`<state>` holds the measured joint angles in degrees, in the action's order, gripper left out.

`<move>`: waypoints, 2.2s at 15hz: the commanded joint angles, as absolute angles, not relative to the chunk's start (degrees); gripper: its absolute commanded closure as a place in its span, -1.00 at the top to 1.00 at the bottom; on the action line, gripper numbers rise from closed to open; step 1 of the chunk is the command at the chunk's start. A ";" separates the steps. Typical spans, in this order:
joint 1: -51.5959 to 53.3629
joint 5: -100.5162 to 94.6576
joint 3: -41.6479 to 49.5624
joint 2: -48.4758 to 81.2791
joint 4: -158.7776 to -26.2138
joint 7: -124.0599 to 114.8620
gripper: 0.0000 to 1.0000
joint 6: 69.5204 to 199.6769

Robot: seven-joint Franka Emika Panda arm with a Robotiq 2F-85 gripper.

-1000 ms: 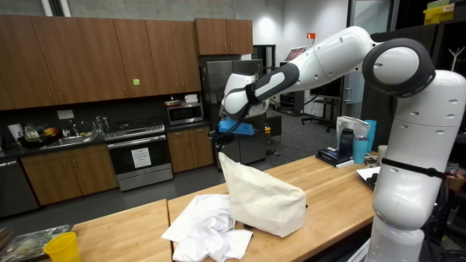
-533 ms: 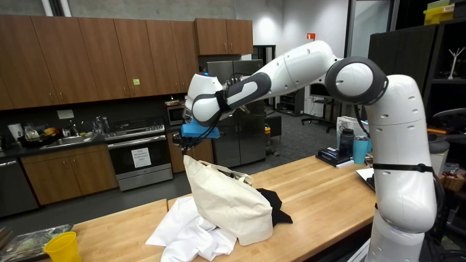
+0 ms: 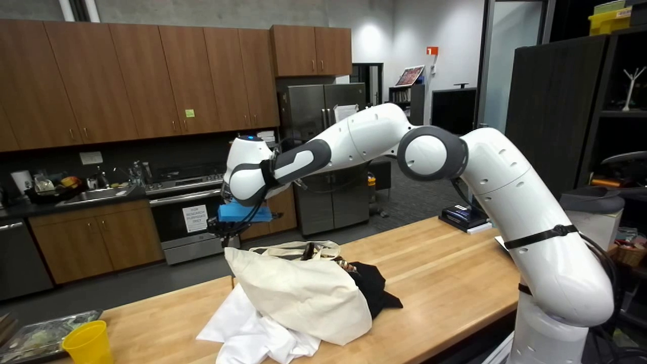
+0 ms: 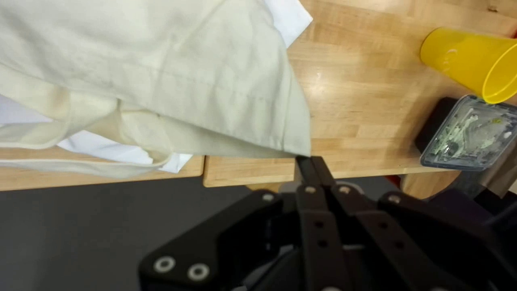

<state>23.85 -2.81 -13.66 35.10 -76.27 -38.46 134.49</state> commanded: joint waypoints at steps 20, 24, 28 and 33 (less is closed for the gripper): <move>8.66 10.94 -21.42 17.41 -97.77 -0.43 0.96 131.15; 10.92 5.46 -18.68 17.38 -98.74 0.08 1.00 130.85; 11.26 -4.22 -11.80 15.69 -100.03 -0.92 1.00 124.50; 8.18 -11.43 -7.38 14.92 -99.04 8.28 1.00 117.77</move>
<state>9.67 -9.86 -8.79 17.35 -98.29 1.83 120.90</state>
